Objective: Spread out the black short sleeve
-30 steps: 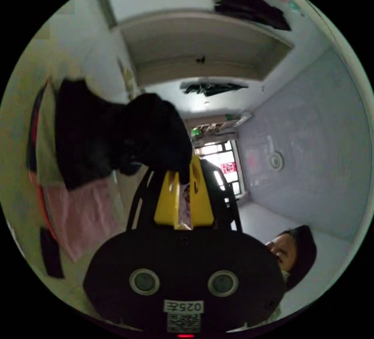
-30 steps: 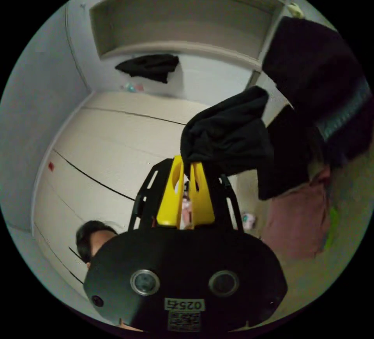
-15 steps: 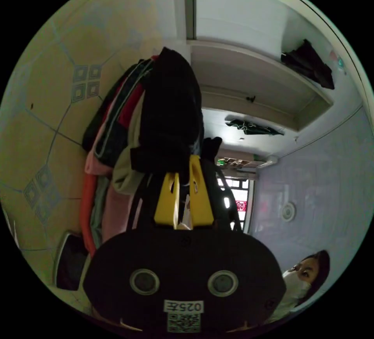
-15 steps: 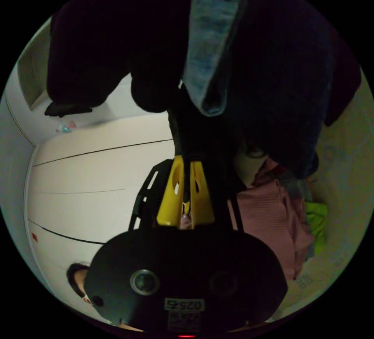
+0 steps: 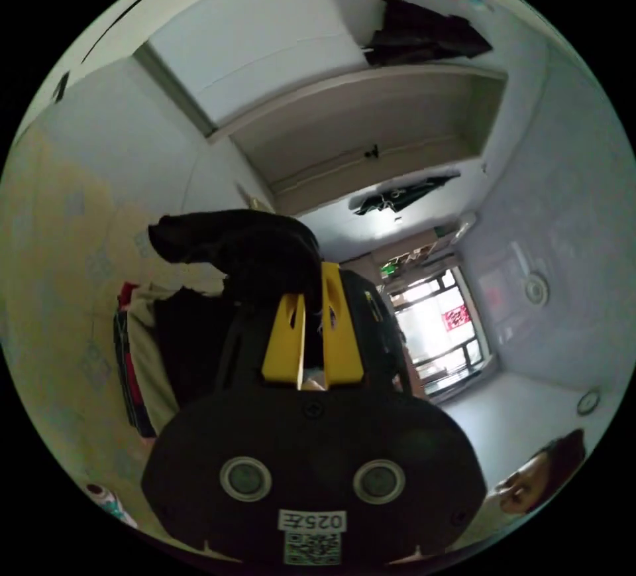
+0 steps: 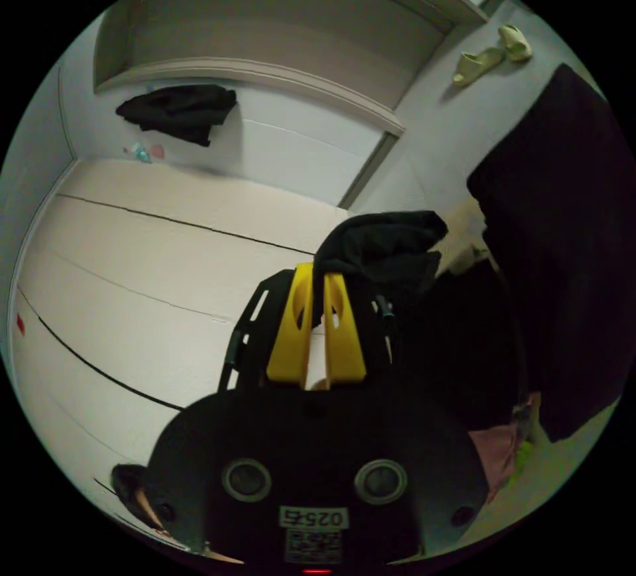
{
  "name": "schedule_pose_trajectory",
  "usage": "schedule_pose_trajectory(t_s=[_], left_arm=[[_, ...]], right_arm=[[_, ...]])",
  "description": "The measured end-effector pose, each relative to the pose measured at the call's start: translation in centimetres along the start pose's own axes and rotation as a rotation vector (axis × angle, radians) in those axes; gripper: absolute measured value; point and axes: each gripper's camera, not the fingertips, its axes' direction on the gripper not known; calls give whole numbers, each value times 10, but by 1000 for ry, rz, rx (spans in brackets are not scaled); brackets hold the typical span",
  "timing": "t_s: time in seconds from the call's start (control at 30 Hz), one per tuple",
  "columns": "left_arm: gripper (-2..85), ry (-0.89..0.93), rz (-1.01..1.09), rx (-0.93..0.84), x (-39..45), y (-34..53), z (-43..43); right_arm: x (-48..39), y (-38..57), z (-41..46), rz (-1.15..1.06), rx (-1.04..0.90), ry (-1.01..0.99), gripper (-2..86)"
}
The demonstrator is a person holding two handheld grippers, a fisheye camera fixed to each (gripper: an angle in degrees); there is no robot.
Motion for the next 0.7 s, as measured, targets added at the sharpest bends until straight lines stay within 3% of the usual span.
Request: schedule_pose_trajectory(t_s=[0.23,0.33,0.43,0.57,0.7], left_arm=[[-8,-97,1,-174,-27,77,-18],[-8,-158,-212,-304,-89,126,-8],[-9,20,-354,-224,-121,158,-19],[-8,2,-285,-184,-93,159,-30],[-1,64,-329,-196,-85,169,-26]], right_arm=[[72,39,18,138,-113,141,0],[134,73,19,294,-152,184,-1],[166,100,19,382,-48,-48,-2],[131,101,31,185,-14,-19,3],[127,104,43,177,-8,15,24]])
